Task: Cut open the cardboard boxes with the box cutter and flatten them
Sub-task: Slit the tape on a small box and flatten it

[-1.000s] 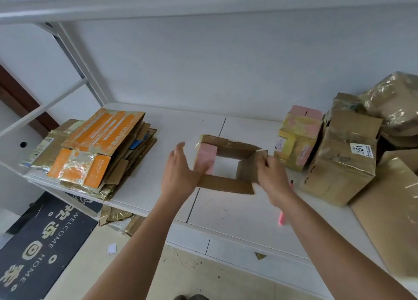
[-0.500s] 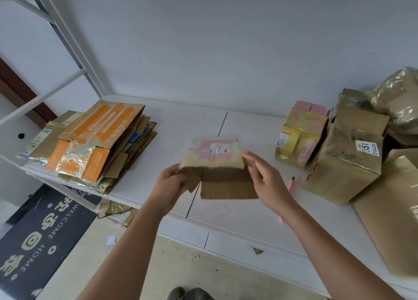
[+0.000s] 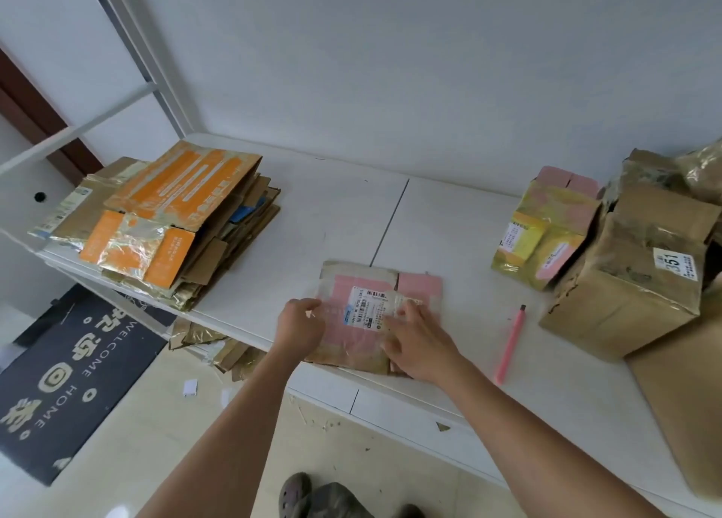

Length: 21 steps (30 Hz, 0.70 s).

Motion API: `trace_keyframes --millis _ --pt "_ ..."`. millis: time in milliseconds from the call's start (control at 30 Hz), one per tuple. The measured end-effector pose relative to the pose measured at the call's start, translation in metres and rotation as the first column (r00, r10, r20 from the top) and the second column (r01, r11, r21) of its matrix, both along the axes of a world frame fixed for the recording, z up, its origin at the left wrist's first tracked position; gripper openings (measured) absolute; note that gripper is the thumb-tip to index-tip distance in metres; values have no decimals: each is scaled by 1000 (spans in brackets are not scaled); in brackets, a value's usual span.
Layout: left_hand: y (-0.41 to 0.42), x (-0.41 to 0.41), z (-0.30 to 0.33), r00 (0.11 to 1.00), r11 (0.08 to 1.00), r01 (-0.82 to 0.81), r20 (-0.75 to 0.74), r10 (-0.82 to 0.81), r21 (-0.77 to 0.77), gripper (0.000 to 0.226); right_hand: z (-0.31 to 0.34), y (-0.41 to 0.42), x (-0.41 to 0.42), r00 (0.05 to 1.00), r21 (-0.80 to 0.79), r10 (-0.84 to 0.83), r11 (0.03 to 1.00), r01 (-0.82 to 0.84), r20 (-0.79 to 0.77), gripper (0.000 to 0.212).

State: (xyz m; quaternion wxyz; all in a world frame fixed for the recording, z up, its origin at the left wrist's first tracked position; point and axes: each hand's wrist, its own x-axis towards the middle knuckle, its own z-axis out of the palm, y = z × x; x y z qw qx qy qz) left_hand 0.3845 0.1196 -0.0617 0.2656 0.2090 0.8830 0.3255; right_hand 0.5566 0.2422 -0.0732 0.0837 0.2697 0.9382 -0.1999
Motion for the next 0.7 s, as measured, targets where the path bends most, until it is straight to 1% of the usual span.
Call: trace_keyframes --millis 67,133,233,300,400,500,567,600,667,700 --pt "8 -2 -5 1000 999 -5 -21 4 -44 35 -18 -9 0 999 10 4 1000 -5 47 52" --pt "13 -6 -9 999 998 -51 -9 51 -43 32 -35 -13 3 996 8 -9 1000 8 94 63" --pt "19 -13 -10 986 983 -158 41 163 -93 30 -46 -8 -1 992 16 -4 1000 2 128 64" --pt "23 -16 -7 984 976 -167 37 174 -136 21 -49 -8 -2 990 9 4 1000 -5 140 63" --pt "33 -16 7 986 992 -124 107 127 -29 24 -52 -8 2 994 7 -17 1000 17 109 61" --pt "34 -12 30 989 997 -43 147 33 69 18 -49 -6 5 996 -6 -26 1000 26 87 62" --pt "29 -10 43 983 992 -31 186 7 126 15 -41 -5 7 999 -8 -41 999 41 36 66" --pt "26 -10 50 978 985 -53 207 18 165 15 -34 -4 7 998 -3 -60 998 60 -20 67" --pt "20 -19 67 971 960 -139 225 84 242 14 -12 -3 -1 975 16 -117 992 122 -189 64" --pt "16 -26 76 961 937 -204 241 136 283 15 4 -3 -10 949 24 -155 986 168 -276 61"
